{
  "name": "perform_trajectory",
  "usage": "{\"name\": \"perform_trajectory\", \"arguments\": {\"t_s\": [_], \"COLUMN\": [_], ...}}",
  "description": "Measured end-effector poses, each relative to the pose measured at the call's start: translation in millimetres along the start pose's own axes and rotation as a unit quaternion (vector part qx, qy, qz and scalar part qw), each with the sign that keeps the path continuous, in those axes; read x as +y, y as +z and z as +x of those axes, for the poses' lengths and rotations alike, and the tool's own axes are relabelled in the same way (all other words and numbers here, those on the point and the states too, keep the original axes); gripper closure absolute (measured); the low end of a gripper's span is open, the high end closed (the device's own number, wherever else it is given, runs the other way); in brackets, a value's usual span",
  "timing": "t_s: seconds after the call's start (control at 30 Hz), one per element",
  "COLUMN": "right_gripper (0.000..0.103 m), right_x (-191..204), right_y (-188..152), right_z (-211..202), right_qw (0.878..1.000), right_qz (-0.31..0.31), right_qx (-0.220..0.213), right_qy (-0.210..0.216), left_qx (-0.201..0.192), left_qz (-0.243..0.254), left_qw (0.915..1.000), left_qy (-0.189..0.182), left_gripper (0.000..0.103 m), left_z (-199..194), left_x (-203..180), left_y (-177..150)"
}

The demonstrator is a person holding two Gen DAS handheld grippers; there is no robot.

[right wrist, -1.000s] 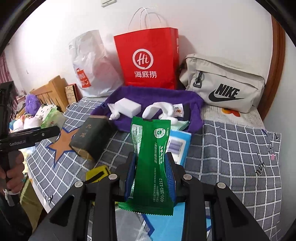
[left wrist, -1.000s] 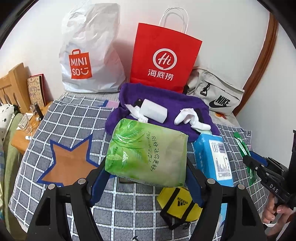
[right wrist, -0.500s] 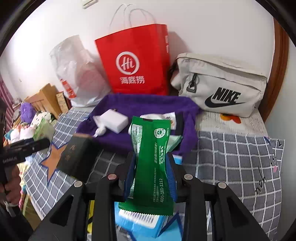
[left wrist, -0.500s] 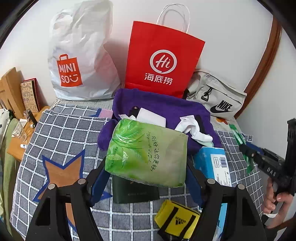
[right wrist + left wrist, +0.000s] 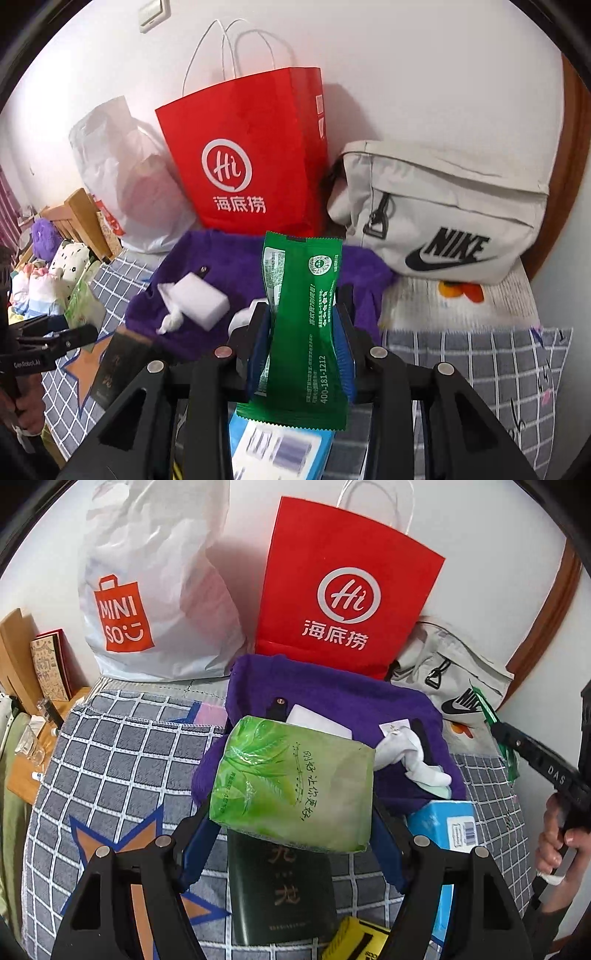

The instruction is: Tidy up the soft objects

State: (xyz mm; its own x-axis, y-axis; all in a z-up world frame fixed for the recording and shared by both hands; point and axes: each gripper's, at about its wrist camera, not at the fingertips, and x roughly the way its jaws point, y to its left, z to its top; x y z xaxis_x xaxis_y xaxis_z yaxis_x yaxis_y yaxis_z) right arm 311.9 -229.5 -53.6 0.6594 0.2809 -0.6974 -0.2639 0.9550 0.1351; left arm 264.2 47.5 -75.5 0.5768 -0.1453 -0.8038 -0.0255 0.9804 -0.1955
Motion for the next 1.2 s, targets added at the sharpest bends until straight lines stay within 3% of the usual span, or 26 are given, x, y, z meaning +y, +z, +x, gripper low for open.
{"name": "perform_trajectory", "arguments": {"t_s": [0.27, 0.7, 1.2], "right_gripper": [0.068, 0.068, 0.068], "right_x": [-5.0, -18.3, -20.7], "right_y": [13.8, -2.9, -6.1], "right_z": [38.3, 95.1, 119.0], "right_qw": [1.0, 0.996, 0.994], "right_qz": [-0.011, -0.011, -0.017], "right_qx": [0.019, 0.084, 0.112], "right_qy": [-0.005, 0.005, 0.007], "left_qx": [0.025, 0.059, 0.076], "left_qz": [-0.004, 0.006, 0.018], "left_qw": [0.9997, 0.9977, 0.9966], "left_qy": [0.006, 0.034, 0.027], "left_gripper": [0.029, 0.029, 0.029], "left_z": [32.5, 85.9, 120.9], "left_x": [6.2, 11.4, 2.2], "left_y": [13.9, 37.7, 47.7]}}
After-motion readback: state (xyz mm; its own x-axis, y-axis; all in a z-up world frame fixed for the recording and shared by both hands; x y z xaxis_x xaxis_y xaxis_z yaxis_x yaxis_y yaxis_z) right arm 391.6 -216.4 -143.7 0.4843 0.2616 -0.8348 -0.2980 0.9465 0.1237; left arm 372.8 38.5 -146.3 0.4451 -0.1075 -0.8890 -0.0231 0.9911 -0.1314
